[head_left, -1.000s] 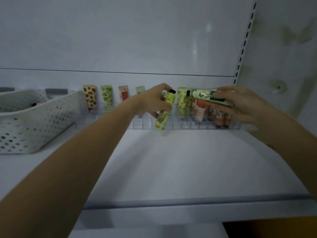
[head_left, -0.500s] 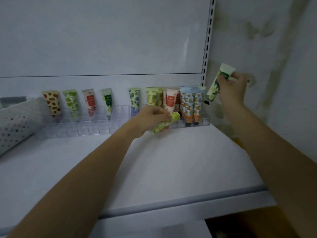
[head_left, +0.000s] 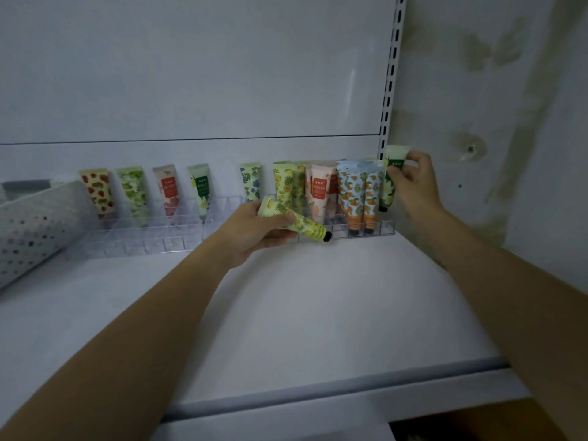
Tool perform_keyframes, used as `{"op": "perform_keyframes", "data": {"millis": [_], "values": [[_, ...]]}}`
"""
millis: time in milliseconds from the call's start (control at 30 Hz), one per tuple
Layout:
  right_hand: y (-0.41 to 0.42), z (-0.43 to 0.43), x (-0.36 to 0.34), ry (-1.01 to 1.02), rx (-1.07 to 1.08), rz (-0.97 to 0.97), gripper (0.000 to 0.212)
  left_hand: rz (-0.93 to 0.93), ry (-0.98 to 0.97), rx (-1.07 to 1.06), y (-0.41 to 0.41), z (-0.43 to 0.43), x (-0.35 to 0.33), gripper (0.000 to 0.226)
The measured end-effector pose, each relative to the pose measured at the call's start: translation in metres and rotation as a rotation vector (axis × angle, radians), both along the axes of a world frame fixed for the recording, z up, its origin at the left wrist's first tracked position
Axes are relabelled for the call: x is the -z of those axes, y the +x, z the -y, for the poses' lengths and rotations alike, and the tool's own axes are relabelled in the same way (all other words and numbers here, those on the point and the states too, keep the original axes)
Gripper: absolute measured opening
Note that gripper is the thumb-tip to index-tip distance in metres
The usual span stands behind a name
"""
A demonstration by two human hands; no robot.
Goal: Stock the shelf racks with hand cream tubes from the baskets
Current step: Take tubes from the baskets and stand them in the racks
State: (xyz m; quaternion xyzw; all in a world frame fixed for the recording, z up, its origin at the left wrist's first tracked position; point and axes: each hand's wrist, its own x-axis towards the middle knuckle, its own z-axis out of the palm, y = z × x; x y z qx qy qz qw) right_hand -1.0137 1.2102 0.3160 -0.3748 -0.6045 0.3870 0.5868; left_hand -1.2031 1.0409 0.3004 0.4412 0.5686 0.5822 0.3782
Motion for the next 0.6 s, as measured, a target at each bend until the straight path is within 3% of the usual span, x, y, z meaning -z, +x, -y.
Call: {"op": "perform_keyframes", "data": {"millis": [233, 500, 600], "values": [[-0.010, -0.007, 0.011, -0.063, -0.124, -0.073, 0.034, 0.001, 0.132, -0.151, -0.005, -0.003, 0.001, 0.006], [-0.006, -0.016, 0.021, -0.081, -0.183, -0.008, 0.035, 0.038, 0.239, -0.330, -0.011, -0.008, 0.001, 0.018], [-0.006, -0.020, 0.025, -0.081, -0.153, 0.017, 0.036, -0.036, 0.292, -0.386, -0.015, -0.012, -0.008, 0.014]]}}
